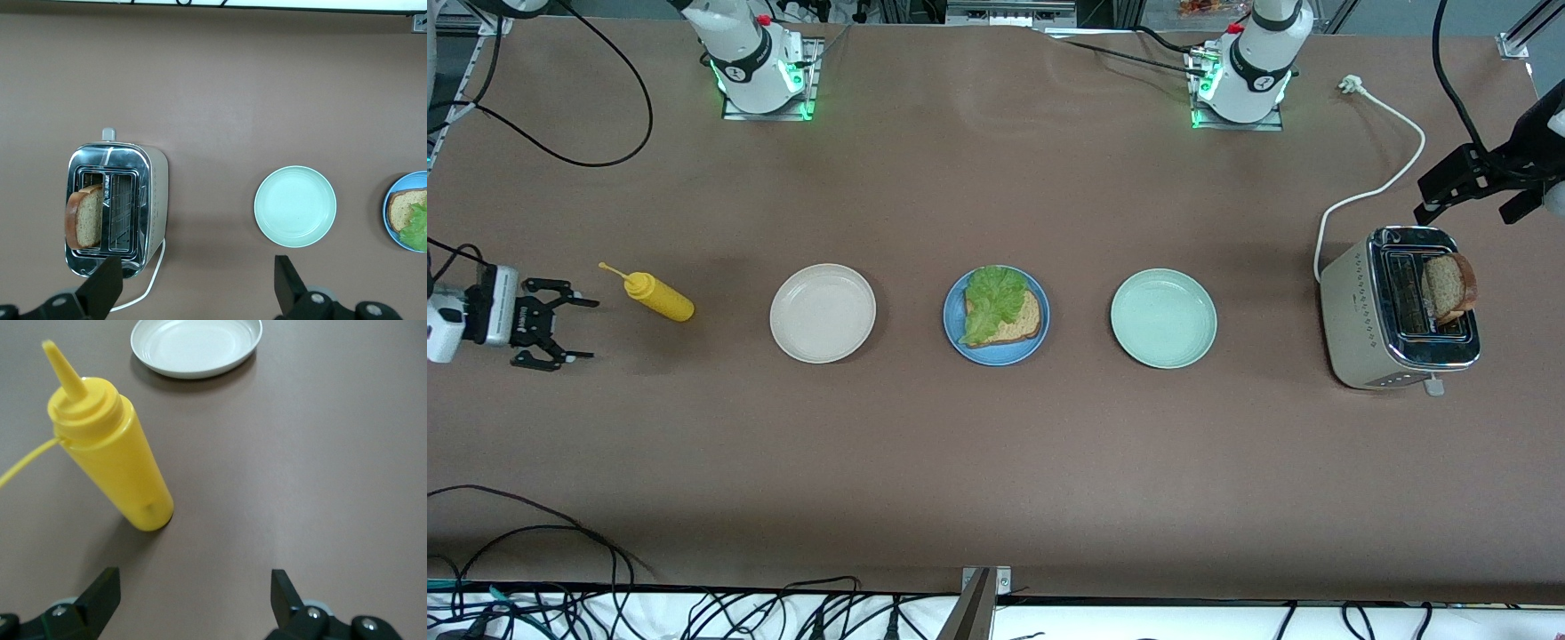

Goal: Make sandwich in blue plate with both arms
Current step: 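Lower the right gripper around the yellow mustard bottle, then close the right gripper on the mustard bottle and lift it, then carry the mustard bottle with the right gripper toward the blue plate, then tilt the mustard bottle nozzle over the lettuce bread with the right gripper, then carry the mustard bottle back past the white plate with the right gripper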

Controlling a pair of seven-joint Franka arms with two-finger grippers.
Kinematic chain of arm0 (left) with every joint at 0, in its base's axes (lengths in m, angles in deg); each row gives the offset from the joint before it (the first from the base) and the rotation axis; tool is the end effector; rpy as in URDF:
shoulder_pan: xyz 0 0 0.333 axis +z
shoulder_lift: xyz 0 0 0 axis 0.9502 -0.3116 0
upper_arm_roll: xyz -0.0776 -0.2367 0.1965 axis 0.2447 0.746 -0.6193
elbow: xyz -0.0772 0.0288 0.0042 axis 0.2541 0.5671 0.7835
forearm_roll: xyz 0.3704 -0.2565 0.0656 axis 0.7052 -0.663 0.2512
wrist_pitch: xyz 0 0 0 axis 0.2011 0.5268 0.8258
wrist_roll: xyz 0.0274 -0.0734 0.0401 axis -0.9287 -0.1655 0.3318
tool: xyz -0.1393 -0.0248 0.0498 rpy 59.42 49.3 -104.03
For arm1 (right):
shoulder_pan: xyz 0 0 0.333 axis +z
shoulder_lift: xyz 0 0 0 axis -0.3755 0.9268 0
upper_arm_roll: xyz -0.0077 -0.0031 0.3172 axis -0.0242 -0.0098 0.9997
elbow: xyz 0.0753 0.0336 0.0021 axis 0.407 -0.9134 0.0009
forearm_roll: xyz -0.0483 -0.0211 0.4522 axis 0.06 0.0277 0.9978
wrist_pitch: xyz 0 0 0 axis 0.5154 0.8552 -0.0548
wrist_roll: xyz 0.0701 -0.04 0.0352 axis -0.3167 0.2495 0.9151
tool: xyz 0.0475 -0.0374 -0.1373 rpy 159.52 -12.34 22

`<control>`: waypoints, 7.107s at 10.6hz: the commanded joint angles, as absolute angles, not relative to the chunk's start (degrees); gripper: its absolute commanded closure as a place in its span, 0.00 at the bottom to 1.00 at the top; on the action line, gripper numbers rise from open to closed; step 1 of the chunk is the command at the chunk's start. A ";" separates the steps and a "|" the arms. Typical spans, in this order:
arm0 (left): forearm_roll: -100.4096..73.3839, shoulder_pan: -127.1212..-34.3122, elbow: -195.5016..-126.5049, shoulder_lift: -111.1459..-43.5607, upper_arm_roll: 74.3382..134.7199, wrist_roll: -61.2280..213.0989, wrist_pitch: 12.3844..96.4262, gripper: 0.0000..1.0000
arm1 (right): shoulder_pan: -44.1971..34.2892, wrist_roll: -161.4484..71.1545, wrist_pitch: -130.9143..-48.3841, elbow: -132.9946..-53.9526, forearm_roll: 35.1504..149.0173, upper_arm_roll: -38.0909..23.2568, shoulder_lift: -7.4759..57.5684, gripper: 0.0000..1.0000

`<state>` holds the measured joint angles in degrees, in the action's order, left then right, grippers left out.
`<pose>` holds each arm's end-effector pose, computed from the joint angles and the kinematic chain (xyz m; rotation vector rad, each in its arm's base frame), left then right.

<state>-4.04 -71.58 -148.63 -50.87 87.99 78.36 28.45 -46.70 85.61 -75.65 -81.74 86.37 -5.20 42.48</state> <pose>0.6189 -0.0145 0.6204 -3.1333 -0.0710 -0.1277 0.6480 -0.2636 0.1471 -1.7508 -1.8979 -0.5223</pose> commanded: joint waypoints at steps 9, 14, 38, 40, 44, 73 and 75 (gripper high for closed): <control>-4.96 -71.75 -147.51 -50.94 87.87 78.17 27.33 0.00 | -46.84 94.48 -65.18 -92.09 97.16 -4.08 45.17 0.04; -4.96 -71.75 -147.51 -50.94 87.87 78.17 27.33 0.00 | -46.75 95.55 -65.26 -92.63 97.16 -4.08 44.83 0.67; -5.05 -71.67 -147.51 -50.94 87.87 78.17 27.33 0.00 | 5.42 -3.82 -83.72 -82.19 46.41 -3.64 30.75 0.77; -4.96 -71.67 -147.51 -50.94 87.79 78.17 27.33 0.00 | 12.63 -8.93 -81.36 -79.28 39.89 -5.82 33.38 0.76; -5.05 -71.67 -147.51 -50.94 87.79 78.17 27.33 0.00 | 24.50 -18.00 -70.29 -70.23 21.44 -5.84 41.64 0.76; -6.37 -68.33 -155.76 -45.93 87.79 78.43 28.30 0.00 | 13.73 4.52 -79.23 -79.78 67.21 -13.20 29.28 0.81; -5.41 -67.72 -156.21 -47.06 87.79 78.52 29.17 0.00 | 12.93 18.91 -79.15 -83.20 77.78 -18.64 27.17 0.81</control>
